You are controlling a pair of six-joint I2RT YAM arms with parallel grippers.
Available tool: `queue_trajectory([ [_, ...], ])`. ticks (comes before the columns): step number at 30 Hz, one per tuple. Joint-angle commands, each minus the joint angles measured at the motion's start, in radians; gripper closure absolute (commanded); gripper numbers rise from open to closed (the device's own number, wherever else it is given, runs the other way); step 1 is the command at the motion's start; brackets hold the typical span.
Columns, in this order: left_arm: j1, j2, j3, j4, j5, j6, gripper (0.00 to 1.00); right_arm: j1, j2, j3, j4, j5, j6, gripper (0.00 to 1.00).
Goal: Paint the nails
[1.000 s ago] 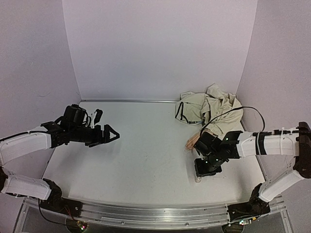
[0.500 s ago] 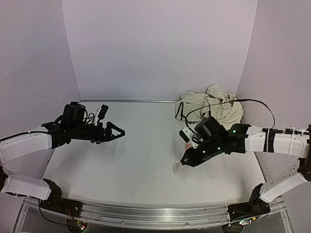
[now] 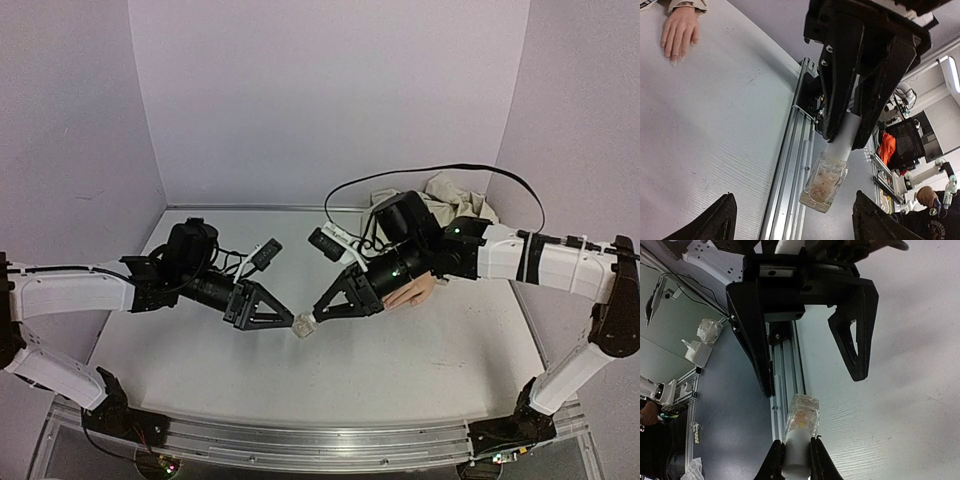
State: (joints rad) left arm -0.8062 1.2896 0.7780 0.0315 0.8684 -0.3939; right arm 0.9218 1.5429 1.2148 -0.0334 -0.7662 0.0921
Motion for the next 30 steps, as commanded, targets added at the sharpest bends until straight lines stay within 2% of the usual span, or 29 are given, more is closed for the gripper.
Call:
queue_trajectory([
  [1, -0.041, 0.041, 0.069, 0.060, 0.091, 0.052, 0.24, 0.003, 0.012, 0.070, -0.040, -0.099, -0.061, 1.00],
  [10, -0.074, 0.082, 0.114, 0.101, 0.157, 0.021, 0.50, 0.004, 0.032, 0.080, -0.075, -0.087, -0.084, 1.00],
  [14, -0.081, 0.088, 0.120, 0.111, 0.159, 0.008, 0.57, 0.003, 0.026, 0.076, -0.074, -0.077, -0.115, 1.00],
  [25, -0.112, 0.135, 0.142, 0.113, 0.168, 0.008, 0.55, 0.003, 0.008, 0.060, -0.071, -0.033, -0.129, 1.00],
  [30, -0.113, 0.127, 0.139, 0.113, 0.162, 0.020, 0.64, 0.003, -0.005, 0.049, -0.068, -0.017, -0.126, 1.00],
])
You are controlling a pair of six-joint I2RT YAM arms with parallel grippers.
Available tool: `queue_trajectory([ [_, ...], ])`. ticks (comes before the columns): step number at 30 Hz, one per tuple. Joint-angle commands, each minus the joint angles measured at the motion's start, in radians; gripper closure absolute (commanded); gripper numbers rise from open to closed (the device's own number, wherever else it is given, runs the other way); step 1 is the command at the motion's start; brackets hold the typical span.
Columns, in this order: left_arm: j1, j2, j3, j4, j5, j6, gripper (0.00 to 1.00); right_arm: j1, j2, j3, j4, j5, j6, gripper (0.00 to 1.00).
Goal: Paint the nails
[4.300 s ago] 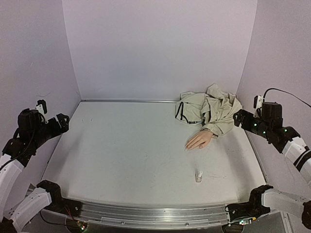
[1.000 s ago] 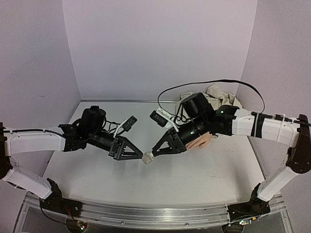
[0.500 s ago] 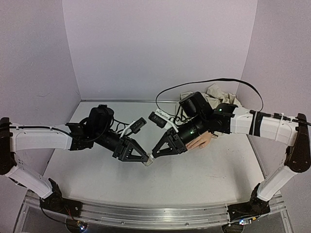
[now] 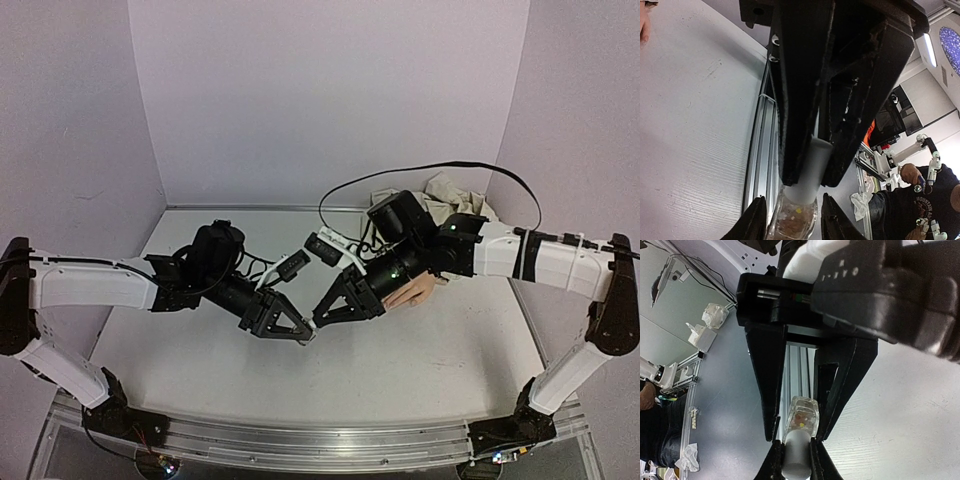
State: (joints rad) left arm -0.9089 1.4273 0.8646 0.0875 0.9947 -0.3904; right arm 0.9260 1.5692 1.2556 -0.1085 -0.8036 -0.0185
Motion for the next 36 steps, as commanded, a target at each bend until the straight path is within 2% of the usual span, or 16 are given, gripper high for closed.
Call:
queue_trajectory([
  [1, -0.011, -0.011, 0.052, 0.057, 0.034, 0.022, 0.67, -0.001, -0.035, 0.007, 0.008, 0.026, -0.014, 1.00],
  [5, -0.011, -0.024, 0.040, 0.057, -0.001, 0.045, 0.84, -0.001, -0.041, 0.004, 0.020, 0.065, 0.010, 1.00],
  [7, -0.011, -0.056, 0.015, 0.057, -0.072, 0.070, 0.94, -0.001, -0.046, -0.005, 0.029, 0.109, 0.064, 1.00],
  [8, -0.011, -0.074, 0.001, 0.057, -0.108, 0.086, 0.97, -0.001, -0.051, -0.015, 0.044, 0.134, 0.088, 0.97],
  [11, -0.012, -0.132, -0.038, 0.057, -0.234, 0.132, 1.00, -0.001, -0.066, -0.037, 0.089, 0.199, 0.171, 0.77],
  [13, -0.011, -0.175, -0.062, 0.057, -0.336, 0.166, 1.00, -0.002, -0.073, -0.029, 0.099, 0.282, 0.244, 0.60],
  [14, -0.012, -0.196, -0.074, 0.057, -0.406, 0.181, 1.00, -0.001, -0.078, -0.024, 0.099, 0.341, 0.281, 0.49],
  [16, -0.012, -0.240, -0.098, 0.058, -0.560, 0.205, 1.00, -0.002, -0.088, -0.021, 0.120, 0.422, 0.374, 0.22],
  [18, -0.014, -0.269, -0.113, 0.060, -0.710, 0.226, 1.00, -0.001, -0.094, -0.020, 0.140, 0.448, 0.441, 0.13],
  [22, -0.023, -0.275, -0.099, 0.065, -0.873, 0.251, 1.00, -0.001, -0.116, -0.040, 0.237, 0.421, 0.542, 0.11],
  [26, -0.061, -0.261, -0.076, 0.069, -0.982, 0.257, 1.00, 0.005, -0.088, 0.000, 0.283, 0.474, 0.582, 0.13],
  [31, -0.128, -0.242, -0.073, 0.079, -1.133, 0.250, 1.00, 0.025, -0.013, 0.014, 0.417, 0.567, 0.683, 0.31],
  [36, -0.174, -0.218, -0.070, 0.088, -1.191, 0.239, 1.00, 0.070, 0.064, 0.070, 0.444, 0.655, 0.688, 0.36],
])
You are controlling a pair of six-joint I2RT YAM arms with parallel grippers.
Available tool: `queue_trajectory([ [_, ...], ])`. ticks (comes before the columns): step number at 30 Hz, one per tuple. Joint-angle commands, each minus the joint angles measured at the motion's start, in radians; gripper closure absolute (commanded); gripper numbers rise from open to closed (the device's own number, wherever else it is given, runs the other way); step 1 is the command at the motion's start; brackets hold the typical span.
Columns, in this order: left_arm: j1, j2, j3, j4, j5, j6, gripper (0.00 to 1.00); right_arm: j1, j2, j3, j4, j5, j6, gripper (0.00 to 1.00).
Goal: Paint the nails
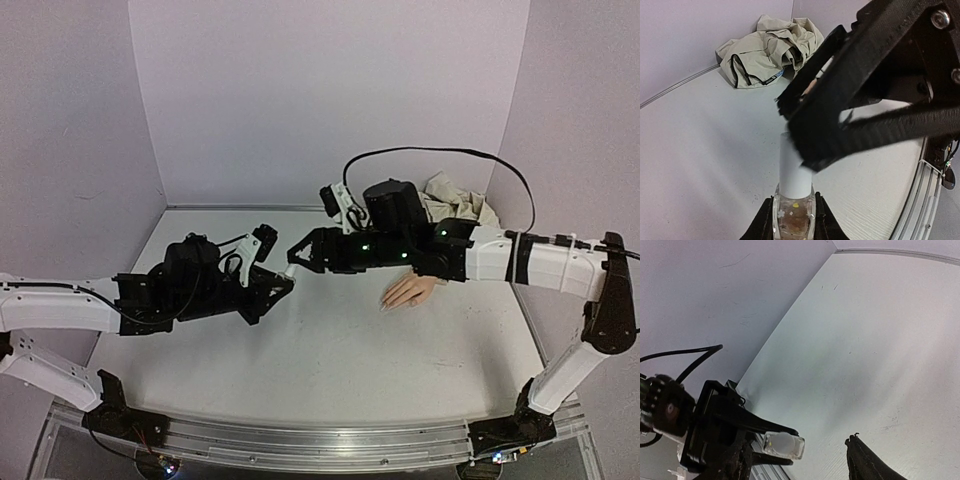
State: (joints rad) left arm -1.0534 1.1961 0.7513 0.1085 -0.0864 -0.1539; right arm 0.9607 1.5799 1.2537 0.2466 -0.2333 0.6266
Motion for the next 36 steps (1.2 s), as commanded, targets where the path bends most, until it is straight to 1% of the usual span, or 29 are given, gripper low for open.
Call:
queue_trajectory([
  [1, -0.035, 0.015, 0.043, 0.068, -0.115, 0.000, 1.00, 0.037, 0.068, 0.076, 0.090, 0.076, 0.050, 0.39],
  [5, -0.043, 0.023, 0.043, 0.074, -0.138, -0.010, 1.00, 0.051, 0.098, 0.082, 0.106, 0.065, 0.052, 0.57],
  [9, -0.043, 0.015, 0.038, 0.077, -0.143, -0.031, 1.00, 0.053, 0.088, 0.050, 0.143, 0.046, 0.050, 0.83],
  [12, -0.043, -0.008, 0.032, 0.077, -0.083, -0.055, 1.00, 0.050, 0.075, 0.021, 0.195, 0.008, 0.037, 1.00],
  [13, -0.042, -0.021, 0.027, 0.078, -0.047, -0.075, 1.00, 0.051, 0.072, 0.014, 0.225, -0.018, 0.015, 1.00],
  [15, -0.040, -0.051, 0.020, 0.082, 0.063, -0.110, 1.00, 0.051, 0.066, -0.003, 0.291, -0.153, -0.069, 1.00],
  [16, -0.034, -0.067, 0.015, 0.093, 0.174, -0.127, 1.00, 0.049, 0.063, -0.010, 0.320, -0.259, -0.139, 1.00],
  [17, -0.021, -0.080, 0.009, 0.115, 0.304, -0.150, 1.00, 0.049, 0.054, -0.030, 0.368, -0.412, -0.221, 1.00],
  [19, 0.024, -0.089, -0.019, 0.253, 0.613, -0.255, 1.00, 0.050, 0.035, -0.090, 0.483, -0.751, -0.304, 1.00],
  [20, 0.047, -0.084, -0.030, 0.346, 0.734, -0.342, 1.00, 0.050, 0.039, -0.094, 0.497, -0.886, -0.317, 1.00],
  [21, 0.051, -0.077, -0.027, 0.396, 0.816, -0.370, 1.00, 0.049, 0.043, -0.088, 0.497, -0.925, -0.310, 1.00],
  [22, 0.051, -0.068, -0.015, 0.407, 0.861, -0.383, 1.00, 0.050, 0.056, -0.077, 0.497, -0.960, -0.301, 1.00],
  [23, 0.052, -0.062, -0.010, 0.408, 0.879, -0.382, 1.00, 0.050, 0.069, -0.069, 0.497, -0.959, -0.289, 1.00],
  [24, 0.052, -0.064, -0.018, 0.398, 0.842, -0.369, 1.00, 0.050, 0.075, -0.064, 0.497, -0.931, -0.274, 1.00],
  [26, 0.050, -0.089, -0.053, 0.353, 0.711, -0.306, 1.00, 0.049, 0.067, -0.064, 0.494, -0.862, -0.260, 1.00],
  [28, 0.051, -0.115, -0.084, 0.268, 0.504, -0.226, 1.00, 0.050, 0.043, -0.052, 0.448, -0.683, -0.260, 1.00],
  [29, 0.050, -0.127, -0.097, 0.234, 0.388, -0.185, 1.00, 0.050, 0.029, -0.040, 0.359, -0.575, -0.283, 0.94],
  [30, 0.050, -0.136, -0.112, 0.218, 0.286, -0.152, 1.00, 0.050, 0.019, -0.030, 0.306, -0.463, -0.286, 0.80],
  [31, 0.049, -0.143, -0.124, 0.215, 0.204, -0.120, 1.00, 0.050, 0.013, -0.020, 0.258, -0.357, -0.271, 0.62],
  [32, 0.049, -0.145, -0.129, 0.214, 0.129, -0.095, 1.00, 0.050, 0.007, -0.010, 0.215, -0.254, -0.258, 0.39],
  [33, 0.049, -0.146, -0.131, 0.212, 0.063, -0.078, 1.00, 0.050, 0.002, -0.003, 0.179, -0.171, -0.235, 0.13],
  [34, 0.049, -0.148, -0.130, 0.212, 0.011, -0.063, 1.00, 0.050, -0.008, -0.002, 0.154, -0.088, -0.201, 0.03],
  [35, 0.048, -0.149, -0.128, 0.213, -0.025, -0.052, 1.00, 0.049, -0.018, -0.006, 0.137, 0.007, -0.170, 0.02],
  [36, 0.046, -0.148, -0.124, 0.214, -0.062, -0.046, 1.00, 0.050, -0.027, -0.014, 0.131, 0.067, -0.144, 0.02],
])
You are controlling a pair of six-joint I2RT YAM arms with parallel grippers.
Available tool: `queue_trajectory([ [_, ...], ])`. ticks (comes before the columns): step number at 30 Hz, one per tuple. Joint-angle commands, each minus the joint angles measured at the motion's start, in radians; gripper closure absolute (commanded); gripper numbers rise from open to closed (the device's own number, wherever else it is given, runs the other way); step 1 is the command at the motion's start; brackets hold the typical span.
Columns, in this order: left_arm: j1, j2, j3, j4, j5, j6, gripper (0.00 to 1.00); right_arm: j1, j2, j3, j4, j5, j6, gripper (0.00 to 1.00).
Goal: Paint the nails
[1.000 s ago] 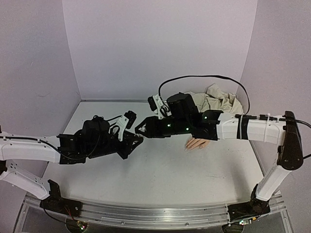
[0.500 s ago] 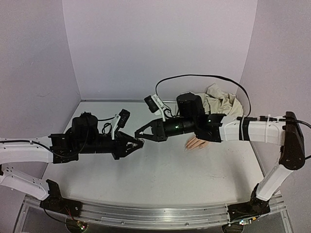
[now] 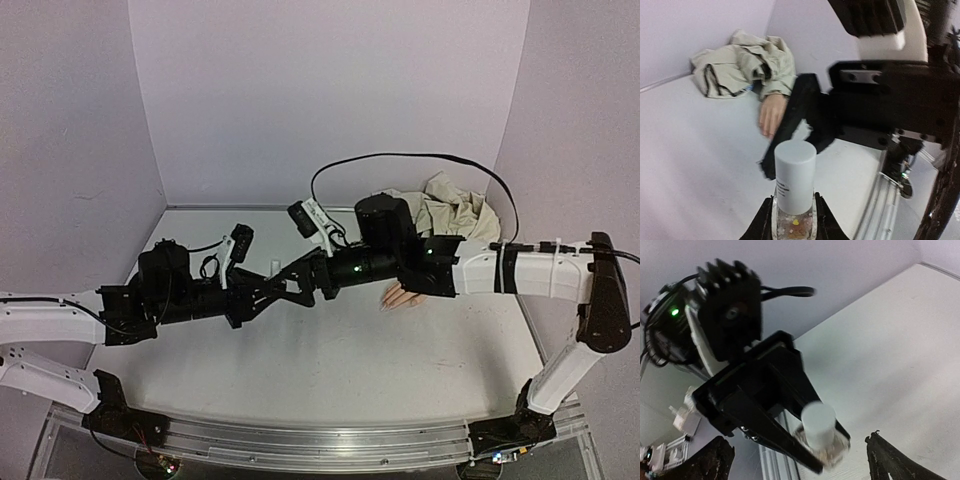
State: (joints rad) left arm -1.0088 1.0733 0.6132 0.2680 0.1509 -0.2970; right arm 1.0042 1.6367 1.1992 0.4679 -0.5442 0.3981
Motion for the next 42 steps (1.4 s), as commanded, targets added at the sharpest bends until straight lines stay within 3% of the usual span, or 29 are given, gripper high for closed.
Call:
queue_trajectory([
  [1, 0.000, -0.022, 0.020, 0.054, -0.322, 0.105, 1.00, 0.005, -0.094, 0.035, -0.095, 0.437, 0.124, 0.02],
  [3, -0.009, -0.010, 0.033, 0.053, -0.351, 0.114, 1.00, 0.005, -0.104, 0.036, -0.098, 0.489, 0.184, 0.02],
  [8, -0.027, 0.035, 0.063, 0.042, -0.383, 0.090, 1.00, 0.006, -0.039, 0.132, -0.111, 0.455, 0.192, 0.05],
  [14, -0.053, 0.100, 0.102, 0.042, -0.390, 0.087, 1.00, 0.007, 0.053, 0.225, -0.121, 0.429, 0.214, 0.31],
  [23, -0.056, 0.136, 0.120, 0.026, -0.364, 0.033, 1.00, 0.013, 0.103, 0.225, -0.127, 0.361, 0.177, 0.45],
  [29, -0.056, 0.159, 0.152, -0.005, -0.321, 0.008, 1.00, 0.020, 0.107, 0.210, -0.126, 0.355, 0.169, 0.65],
  [33, -0.055, 0.153, 0.168, -0.027, -0.289, -0.007, 1.00, 0.020, 0.107, 0.193, -0.114, 0.331, 0.169, 0.72],
  [36, -0.040, 0.132, 0.170, -0.027, -0.196, -0.022, 1.00, 0.020, 0.090, 0.172, -0.097, 0.304, 0.153, 0.85],
  [38, -0.015, 0.113, 0.163, -0.022, -0.058, -0.024, 1.00, 0.016, 0.068, 0.158, -0.090, 0.273, 0.121, 1.00],
  [39, 0.003, 0.104, 0.161, -0.017, 0.024, -0.022, 1.00, 0.009, 0.053, 0.140, -0.072, 0.233, 0.105, 1.00],
  [42, 0.081, 0.085, 0.153, 0.017, 0.343, -0.033, 1.00, -0.024, 0.001, 0.062, 0.070, -0.135, -0.009, 1.00],
])
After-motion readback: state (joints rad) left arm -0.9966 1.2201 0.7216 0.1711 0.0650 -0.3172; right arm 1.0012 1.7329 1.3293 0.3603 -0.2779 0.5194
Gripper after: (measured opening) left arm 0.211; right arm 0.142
